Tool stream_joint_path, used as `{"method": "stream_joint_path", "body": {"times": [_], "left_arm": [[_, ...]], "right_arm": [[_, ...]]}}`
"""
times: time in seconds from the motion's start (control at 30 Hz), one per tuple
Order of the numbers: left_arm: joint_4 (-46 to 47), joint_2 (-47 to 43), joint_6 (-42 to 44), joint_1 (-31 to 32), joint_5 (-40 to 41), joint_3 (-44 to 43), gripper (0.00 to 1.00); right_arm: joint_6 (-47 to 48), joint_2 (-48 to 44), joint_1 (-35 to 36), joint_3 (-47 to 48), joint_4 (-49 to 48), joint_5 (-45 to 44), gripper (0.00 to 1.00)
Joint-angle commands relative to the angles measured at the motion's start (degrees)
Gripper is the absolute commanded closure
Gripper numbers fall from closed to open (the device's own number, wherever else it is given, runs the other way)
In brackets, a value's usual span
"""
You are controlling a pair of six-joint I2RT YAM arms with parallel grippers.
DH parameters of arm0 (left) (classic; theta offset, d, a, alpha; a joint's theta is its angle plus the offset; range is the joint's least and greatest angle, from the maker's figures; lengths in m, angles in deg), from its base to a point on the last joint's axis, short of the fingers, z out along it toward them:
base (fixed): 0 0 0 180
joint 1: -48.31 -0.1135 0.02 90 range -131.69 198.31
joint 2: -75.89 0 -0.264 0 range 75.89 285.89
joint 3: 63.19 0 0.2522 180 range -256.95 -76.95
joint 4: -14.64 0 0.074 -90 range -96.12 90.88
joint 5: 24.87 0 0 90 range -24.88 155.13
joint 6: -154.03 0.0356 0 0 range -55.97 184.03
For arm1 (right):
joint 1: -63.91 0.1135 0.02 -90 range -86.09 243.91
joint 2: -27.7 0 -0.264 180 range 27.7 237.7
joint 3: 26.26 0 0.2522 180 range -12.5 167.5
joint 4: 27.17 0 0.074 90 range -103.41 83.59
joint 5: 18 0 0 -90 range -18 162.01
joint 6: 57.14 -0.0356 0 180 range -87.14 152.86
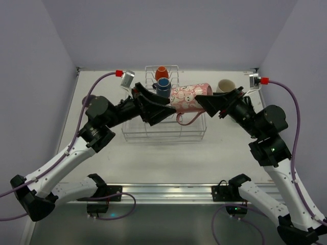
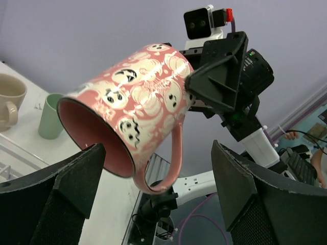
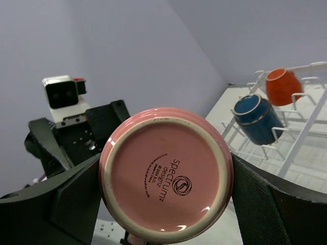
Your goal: Unload the cups from the dish rack
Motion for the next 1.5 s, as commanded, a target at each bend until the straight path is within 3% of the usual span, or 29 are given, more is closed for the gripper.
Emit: {"method": "stream_joint_path", "body": {"times": [0.0, 0.17, 0.27, 0.3, 0.33, 0.4, 0.43, 0.53, 0.7, 0.73, 0.77, 0.93, 1.07, 1.17, 1.33, 1.47], "left_arm": [[1.8, 1.8, 1.4, 1.3, 1.8, -3.5, 0.09], [2.7, 4.0, 1.5, 3.5, 2.0, -3.5, 0.10], [5.5, 4.6, 0.9, 4.6, 1.6, -3.4, 0.23], [6.3, 4.7, 0.8, 5.0, 1.7, -3.3, 0.29], [6.7, 4.5, 0.8, 5.4, 2.1, -3.2, 0.42], [7.8, 3.7, 0.8, 5.6, 3.1, -2.6, 0.60], [7.8, 3.3, 1.0, 5.7, 4.2, -2.5, 0.76], [7.9, 1.7, 2.1, 5.7, 6.4, -1.9, 0.99], [7.5, -0.1, 3.2, 5.8, 7.9, -1.6, 1.00], [7.3, -0.3, 3.5, 5.8, 8.3, -1.7, 1.00], [6.7, -0.6, 4.3, 5.9, 8.6, -1.7, 1.00], [-2.6, -5.0, 11.6, 5.9, 17.0, -6.9, 1.00], [-23.8, -7.7, 21.9, 5.8, 29.9, -15.0, 1.00], [-34.1, -10.2, 25.7, 5.8, 40.6, -19.6, 1.00], [-42.6, -13.1, 27.3, 5.8, 51.0, -23.7, 1.00], [-59.5, -11.7, 26.2, 5.9, 64.2, -28.4, 1.00]], "right_arm": [[-7.7, -0.6, 0.1, -1.4, -15.3, 7.7, 0.45], [-10.4, -0.2, 0.1, -4.1, -19.9, 9.7, 0.45], [-12.1, 0.8, 0.0, -6.2, -22.8, 10.7, 0.45], [-12.5, 1.0, 0.1, -7.2, -23.6, 10.9, 0.45], [-12.9, 1.3, 0.1, -7.8, -24.3, 10.9, 0.45], [-13.7, 1.5, 0.1, -8.8, -25.9, 11.0, 0.44], [-14.2, 1.8, 0.1, -9.3, -26.9, 11.4, 0.44], [-15.8, 2.2, 0.1, -11.1, -28.9, 12.2, 0.40], [-17.1, 2.8, 0.1, -13.6, -30.6, 12.8, 0.14], [-17.1, 2.7, 0.1, -13.7, -30.4, 12.8, 0.03], [-17.0, 2.7, 0.1, -13.7, -29.9, 12.9, 0.01], [-14.4, 2.3, 0.1, -13.3, -25.3, 12.8, 0.01], [-9.9, 0.1, 0.1, -12.8, -20.5, 10.9, 0.01], [-7.4, -1.0, 0.1, -12.4, -17.3, 10.3, 0.01], [-6.2, -0.9, 0.1, -12.7, -17.1, 10.5, 0.01], [-0.7, -1.7, 0.1, -10.1, -10.3, 8.6, 0.01]]}}
